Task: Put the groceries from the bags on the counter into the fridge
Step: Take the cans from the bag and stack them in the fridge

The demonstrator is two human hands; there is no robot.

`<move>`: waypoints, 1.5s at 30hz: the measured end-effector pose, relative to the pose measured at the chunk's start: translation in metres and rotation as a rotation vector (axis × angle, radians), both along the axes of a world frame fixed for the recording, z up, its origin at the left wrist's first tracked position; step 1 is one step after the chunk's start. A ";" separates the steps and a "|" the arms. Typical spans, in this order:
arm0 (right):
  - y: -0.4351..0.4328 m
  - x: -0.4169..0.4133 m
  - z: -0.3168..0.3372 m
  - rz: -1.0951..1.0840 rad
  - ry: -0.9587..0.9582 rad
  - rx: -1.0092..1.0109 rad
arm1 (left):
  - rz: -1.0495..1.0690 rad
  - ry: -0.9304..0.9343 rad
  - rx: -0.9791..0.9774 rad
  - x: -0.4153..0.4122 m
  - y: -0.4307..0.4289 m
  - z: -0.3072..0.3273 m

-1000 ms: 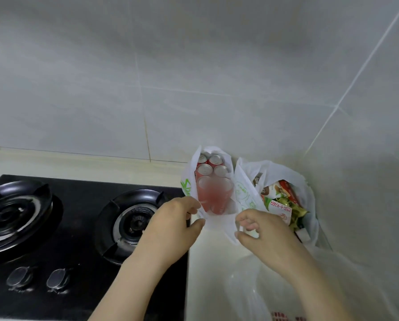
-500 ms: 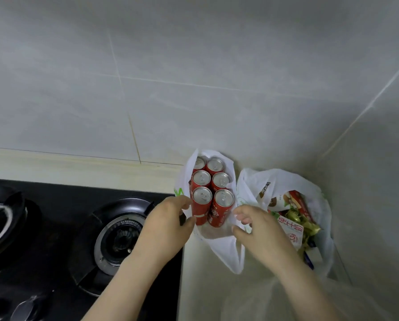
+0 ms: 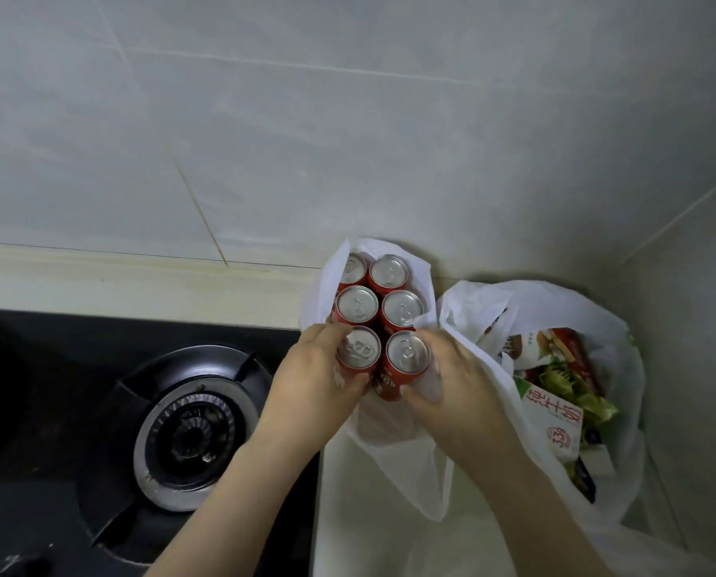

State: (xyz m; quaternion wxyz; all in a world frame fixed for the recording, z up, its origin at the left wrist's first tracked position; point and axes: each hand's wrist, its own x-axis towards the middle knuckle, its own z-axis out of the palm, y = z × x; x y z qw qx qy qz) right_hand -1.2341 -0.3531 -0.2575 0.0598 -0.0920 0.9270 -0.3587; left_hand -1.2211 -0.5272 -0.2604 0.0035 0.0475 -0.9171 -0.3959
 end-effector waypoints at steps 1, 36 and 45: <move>-0.001 0.000 -0.003 -0.001 -0.007 -0.020 | 0.004 0.003 0.004 -0.001 0.000 -0.003; -0.005 0.000 -0.033 -0.152 -0.137 -0.435 | 0.109 -0.039 0.178 -0.006 0.001 -0.049; 0.000 0.013 -0.024 -0.242 -0.116 -0.502 | 0.221 -0.012 0.411 0.013 -0.003 -0.032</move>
